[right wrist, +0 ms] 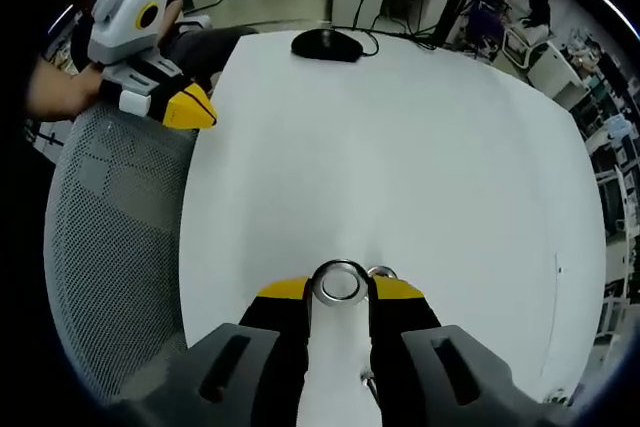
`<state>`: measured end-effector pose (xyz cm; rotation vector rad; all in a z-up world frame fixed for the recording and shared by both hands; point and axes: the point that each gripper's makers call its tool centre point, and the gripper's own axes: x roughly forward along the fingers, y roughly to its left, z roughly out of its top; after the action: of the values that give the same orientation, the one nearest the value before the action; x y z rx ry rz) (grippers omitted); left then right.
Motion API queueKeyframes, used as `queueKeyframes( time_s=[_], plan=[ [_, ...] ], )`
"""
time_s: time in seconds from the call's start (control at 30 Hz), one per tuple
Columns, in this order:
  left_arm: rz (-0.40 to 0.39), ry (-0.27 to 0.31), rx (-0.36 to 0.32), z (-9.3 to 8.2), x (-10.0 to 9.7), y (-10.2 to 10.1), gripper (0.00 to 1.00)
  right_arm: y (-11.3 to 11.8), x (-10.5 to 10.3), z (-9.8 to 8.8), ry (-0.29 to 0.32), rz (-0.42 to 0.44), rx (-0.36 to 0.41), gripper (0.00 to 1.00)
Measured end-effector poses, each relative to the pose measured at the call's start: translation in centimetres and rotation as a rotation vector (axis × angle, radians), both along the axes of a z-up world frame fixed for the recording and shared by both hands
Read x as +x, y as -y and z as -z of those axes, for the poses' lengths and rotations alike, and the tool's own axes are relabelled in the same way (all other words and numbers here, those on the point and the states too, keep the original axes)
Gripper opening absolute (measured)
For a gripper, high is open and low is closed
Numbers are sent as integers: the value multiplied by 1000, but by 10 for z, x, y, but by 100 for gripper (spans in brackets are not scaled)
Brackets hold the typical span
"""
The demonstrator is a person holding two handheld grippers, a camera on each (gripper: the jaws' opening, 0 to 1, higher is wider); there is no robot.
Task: Place the washer onto the threaded stud by aligning its center hole with the stud, sliding it down to the base, and recovering from edge contact or off-axis alignment until the washer reaches the visible bottom stop.
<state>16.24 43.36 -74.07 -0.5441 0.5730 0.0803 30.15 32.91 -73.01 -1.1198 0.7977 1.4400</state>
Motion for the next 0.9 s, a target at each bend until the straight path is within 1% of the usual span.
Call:
queueKeyframes(
  time_s=[0.33, 0.5, 0.6, 0.77, 0.9],
  plan=[
    [-3, 5, 0, 0, 0, -1, 0, 2, 12, -4, 18, 5, -19, 22],
    [-3, 6, -1, -1, 0, -1, 0, 5, 16, -6, 41, -4, -35, 22],
    [-5, 9, -2, -1, 0, -1, 0, 5, 21, -6, 44, 1, -38, 22],
    [-5, 8, -3, -1, 0, -1, 0, 7, 28, -5, 66, -5, -55, 22],
    [-3, 6, -2, 0, 0, -1, 0, 7, 30, -4, 76, -8, -63, 22]
  ],
)
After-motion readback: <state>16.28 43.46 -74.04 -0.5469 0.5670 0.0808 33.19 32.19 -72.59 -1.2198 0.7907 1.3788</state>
